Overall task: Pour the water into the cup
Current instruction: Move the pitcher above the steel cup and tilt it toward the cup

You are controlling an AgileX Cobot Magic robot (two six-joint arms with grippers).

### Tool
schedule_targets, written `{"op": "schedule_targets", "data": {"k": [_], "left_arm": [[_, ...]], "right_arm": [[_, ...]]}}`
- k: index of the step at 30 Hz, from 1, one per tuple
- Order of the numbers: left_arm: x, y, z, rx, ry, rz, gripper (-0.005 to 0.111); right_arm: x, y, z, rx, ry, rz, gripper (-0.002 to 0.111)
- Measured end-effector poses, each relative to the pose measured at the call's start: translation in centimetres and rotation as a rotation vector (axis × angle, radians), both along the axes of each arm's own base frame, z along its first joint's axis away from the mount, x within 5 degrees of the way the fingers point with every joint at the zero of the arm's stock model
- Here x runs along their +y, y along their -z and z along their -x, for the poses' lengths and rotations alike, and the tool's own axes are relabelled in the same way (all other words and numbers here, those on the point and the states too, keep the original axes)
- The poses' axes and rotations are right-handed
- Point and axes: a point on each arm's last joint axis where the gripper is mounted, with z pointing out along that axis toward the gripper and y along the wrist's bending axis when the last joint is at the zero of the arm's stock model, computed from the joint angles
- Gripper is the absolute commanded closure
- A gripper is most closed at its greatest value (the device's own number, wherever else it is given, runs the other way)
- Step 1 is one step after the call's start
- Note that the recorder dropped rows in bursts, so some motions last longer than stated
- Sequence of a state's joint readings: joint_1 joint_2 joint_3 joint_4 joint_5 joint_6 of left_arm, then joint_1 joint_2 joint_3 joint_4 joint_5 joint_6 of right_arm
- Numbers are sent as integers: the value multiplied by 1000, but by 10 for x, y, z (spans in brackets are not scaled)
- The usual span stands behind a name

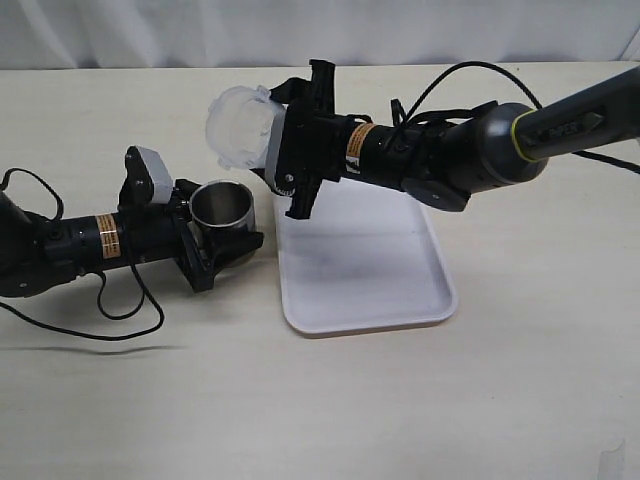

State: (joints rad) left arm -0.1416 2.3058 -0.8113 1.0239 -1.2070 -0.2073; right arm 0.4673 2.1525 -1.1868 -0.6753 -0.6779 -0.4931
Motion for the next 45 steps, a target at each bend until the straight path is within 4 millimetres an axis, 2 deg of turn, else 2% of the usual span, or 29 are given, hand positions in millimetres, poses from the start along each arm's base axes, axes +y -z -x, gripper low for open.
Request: {"op": "schedule_targets", "data": {"k": [29,40,45], "left_arm": [[0,0,0,0,0,0,107],[0,0,0,0,0,0,107],[-7,-1,-1,-12,15,2,107]], "right_arm": [[0,0,0,-214,-82,181,104],[3,-7,-4,-262,-90,171,104],[3,-7,-4,-274,-95,181,104]]}}
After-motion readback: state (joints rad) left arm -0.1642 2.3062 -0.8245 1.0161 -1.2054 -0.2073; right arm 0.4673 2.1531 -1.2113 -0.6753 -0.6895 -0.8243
